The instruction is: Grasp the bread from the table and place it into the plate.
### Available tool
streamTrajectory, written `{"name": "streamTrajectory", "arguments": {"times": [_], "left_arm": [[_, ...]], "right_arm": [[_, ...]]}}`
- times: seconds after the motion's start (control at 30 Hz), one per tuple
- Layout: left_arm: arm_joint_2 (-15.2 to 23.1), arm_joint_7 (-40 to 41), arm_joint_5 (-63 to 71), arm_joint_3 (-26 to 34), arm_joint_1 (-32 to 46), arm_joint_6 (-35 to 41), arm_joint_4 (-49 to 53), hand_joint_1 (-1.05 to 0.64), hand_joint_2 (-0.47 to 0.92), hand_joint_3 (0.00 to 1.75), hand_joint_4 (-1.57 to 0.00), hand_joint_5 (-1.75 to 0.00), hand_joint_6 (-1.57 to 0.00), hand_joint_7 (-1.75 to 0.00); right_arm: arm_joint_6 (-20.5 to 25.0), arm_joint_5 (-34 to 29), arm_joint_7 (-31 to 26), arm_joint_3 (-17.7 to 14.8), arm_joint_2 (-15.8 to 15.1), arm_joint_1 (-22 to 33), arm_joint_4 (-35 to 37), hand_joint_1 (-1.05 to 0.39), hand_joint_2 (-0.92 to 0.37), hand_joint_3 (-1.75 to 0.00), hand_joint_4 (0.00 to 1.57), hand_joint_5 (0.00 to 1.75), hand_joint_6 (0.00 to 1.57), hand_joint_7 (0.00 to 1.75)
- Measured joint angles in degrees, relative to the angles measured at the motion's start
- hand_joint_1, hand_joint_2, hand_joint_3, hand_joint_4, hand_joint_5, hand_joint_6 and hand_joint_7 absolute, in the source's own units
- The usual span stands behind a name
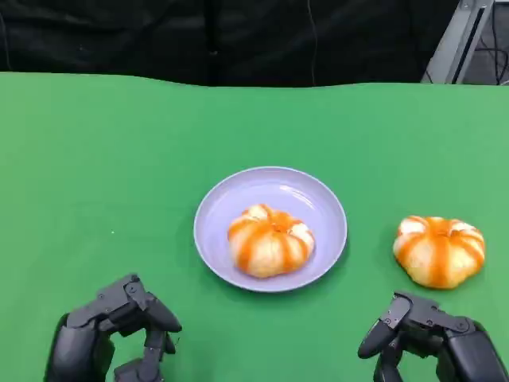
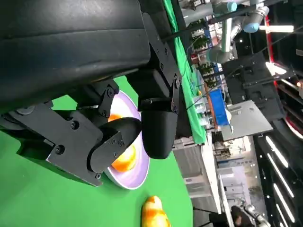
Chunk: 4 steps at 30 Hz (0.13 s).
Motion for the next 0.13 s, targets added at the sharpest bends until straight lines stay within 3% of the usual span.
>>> {"name": "streamTrajectory", "arguments": {"times": [0.13], "left_arm": [[-0.1,-0.3,0.0,0.2,0.0,0.0,0.0,-0.1,0.53,1.13,-0.8,-1.67,-0.8,-1.45]], "right_arm": [[-0.3,-0.3,-0.1,0.1,0.0,-0.3,0.4,0.0,-0.25,-1.52,0.73,1.65,0.78,1.42]]}}
